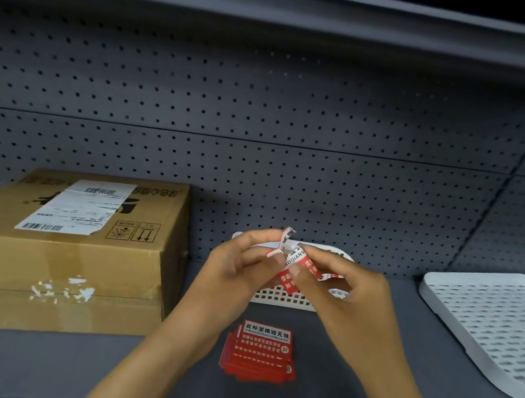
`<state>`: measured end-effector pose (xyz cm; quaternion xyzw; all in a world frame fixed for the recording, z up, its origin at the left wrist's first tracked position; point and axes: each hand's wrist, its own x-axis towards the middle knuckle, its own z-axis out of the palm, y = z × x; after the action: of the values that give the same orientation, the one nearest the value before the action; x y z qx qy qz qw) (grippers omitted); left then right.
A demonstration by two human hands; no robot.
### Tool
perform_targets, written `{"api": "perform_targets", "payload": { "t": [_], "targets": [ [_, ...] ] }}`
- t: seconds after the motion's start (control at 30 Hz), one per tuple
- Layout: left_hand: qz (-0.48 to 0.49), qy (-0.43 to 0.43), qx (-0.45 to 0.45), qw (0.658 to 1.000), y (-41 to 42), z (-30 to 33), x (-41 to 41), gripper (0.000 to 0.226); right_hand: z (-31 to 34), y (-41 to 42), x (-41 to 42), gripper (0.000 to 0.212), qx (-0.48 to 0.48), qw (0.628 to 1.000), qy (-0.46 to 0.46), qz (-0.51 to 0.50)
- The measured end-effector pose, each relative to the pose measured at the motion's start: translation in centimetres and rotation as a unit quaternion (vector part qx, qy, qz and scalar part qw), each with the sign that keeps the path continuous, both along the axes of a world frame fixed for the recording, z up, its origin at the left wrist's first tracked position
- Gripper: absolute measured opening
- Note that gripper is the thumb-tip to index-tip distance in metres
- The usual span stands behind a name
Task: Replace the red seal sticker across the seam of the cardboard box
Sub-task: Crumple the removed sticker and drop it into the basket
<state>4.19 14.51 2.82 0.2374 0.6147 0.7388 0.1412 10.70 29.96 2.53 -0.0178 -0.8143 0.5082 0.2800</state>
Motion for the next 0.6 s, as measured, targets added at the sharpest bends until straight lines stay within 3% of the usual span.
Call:
{"api": "perform_targets", "payload": {
  "t": [0.1, 0.23, 0.4, 0.43, 0.53, 0.6],
  "targets": [
    [0.018, 0.023, -0.02, 0.999, 0.8, -0.2, 0.0, 0.019, -0.1, 0.6, -0.2, 0.023, 0.016, 1.0, 0.013, -0.018],
    [0.091, 0.158, -0.108, 0.977, 2.0, -0.4, 0.0, 0.014, -0.9, 0.9, -0.8, 0.021, 0.075, 0.993, 0.055, -0.068],
    [0.163, 0.273, -0.216, 0.923, 3.1, -0.7, -0.5, 0.012, -1.0, 2.7, -1.1, 0.024, -0.04, 0.998, 0.016, -0.047],
    [0.149, 0.258, -0.217, 0.93, 3.3, -0.9, -0.7, 0.012, -0.8, 2.9, -1.2, 0.029, -0.073, 0.997, 0.0, -0.023],
    [0.047, 0.104, -0.145, 0.983, 4.4, -1.2, -1.2, 0.025, -0.8, 4.1, -1.8, 0.03, -0.137, 0.991, -0.002, 0.001],
    [0.012, 0.039, -0.092, 0.995, 5.1, -1.4, -1.7, 0.031, -0.9, 5.0, -2.5, 0.025, -0.114, 0.993, 0.01, -0.032]
  ]
}}
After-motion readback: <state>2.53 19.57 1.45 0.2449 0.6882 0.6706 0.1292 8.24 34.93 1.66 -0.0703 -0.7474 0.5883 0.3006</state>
